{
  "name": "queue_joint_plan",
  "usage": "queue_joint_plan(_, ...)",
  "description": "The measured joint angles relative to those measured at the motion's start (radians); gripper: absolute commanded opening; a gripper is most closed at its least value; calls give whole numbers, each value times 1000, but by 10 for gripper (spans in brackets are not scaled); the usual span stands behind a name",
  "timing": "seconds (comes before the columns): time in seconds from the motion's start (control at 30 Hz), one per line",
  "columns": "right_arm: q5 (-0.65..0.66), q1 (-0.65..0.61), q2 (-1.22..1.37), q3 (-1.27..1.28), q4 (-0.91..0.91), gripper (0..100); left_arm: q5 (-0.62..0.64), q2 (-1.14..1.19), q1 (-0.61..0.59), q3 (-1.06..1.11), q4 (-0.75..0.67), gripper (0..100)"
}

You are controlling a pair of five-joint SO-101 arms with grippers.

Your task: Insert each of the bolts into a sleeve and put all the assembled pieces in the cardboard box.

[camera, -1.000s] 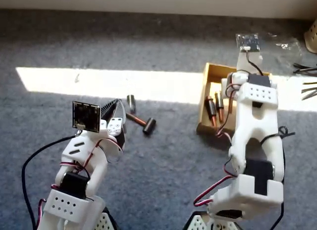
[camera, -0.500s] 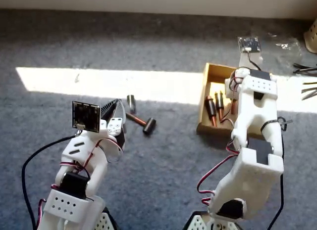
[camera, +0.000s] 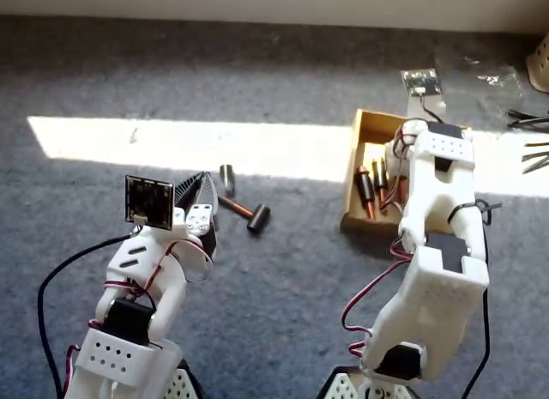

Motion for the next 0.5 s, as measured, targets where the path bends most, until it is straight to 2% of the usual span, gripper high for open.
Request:
queue_joint_plan(0.2, 0, 0, 0, -2, 0, 172, 0, 0, 0, 0, 0, 30)
queue_joint_plan(0.5, 0, 0, -2, -12, 0, 177, 0, 0, 0, 0, 0, 30)
